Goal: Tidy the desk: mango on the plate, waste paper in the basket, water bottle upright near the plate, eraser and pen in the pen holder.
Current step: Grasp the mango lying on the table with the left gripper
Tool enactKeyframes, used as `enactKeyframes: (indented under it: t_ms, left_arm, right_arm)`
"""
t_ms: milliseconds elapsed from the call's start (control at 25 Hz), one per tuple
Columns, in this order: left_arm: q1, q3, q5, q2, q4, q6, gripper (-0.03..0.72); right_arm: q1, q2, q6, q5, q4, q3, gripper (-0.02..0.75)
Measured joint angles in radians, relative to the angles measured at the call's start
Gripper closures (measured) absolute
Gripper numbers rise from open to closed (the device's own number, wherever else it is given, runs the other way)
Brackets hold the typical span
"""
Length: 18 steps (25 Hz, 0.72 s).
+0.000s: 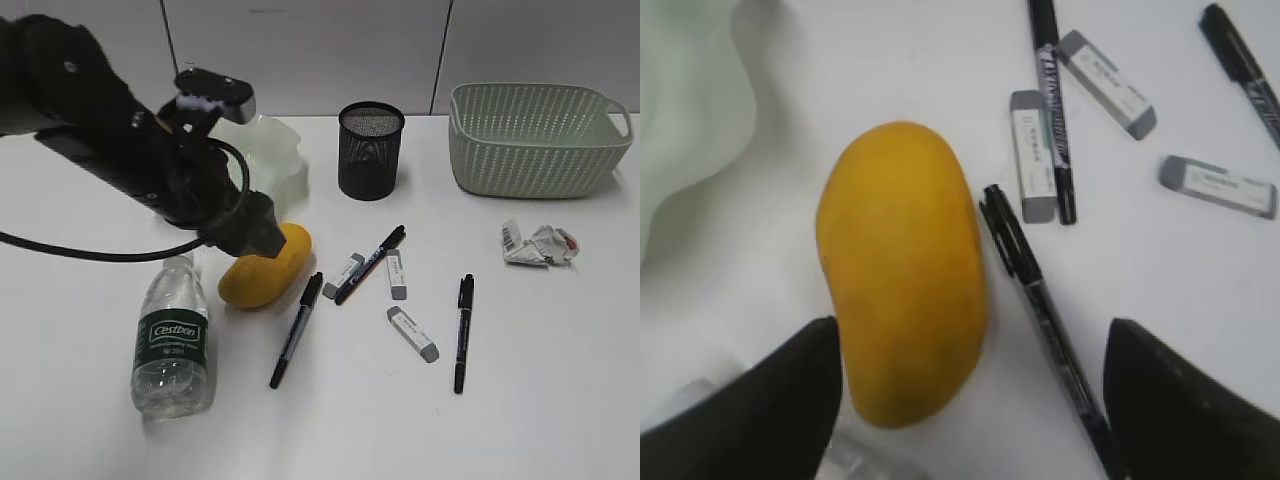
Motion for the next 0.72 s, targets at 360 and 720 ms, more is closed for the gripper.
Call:
enactKeyframes:
  t_ms: [360,720]
  left_arm:
    - [-0.001,-0.074,-0.029,0.167,0.111,-0.162,0.076]
    - [-0.004,-0.079,-0.055,0.251,0.111,-0.165,0.077]
  right_arm:
    - [0.0,0.0,0.0,0.0,0.0,0.0,0.237]
    - [0.0,0.0,0.0,0.0,0.0,0.0,0.237]
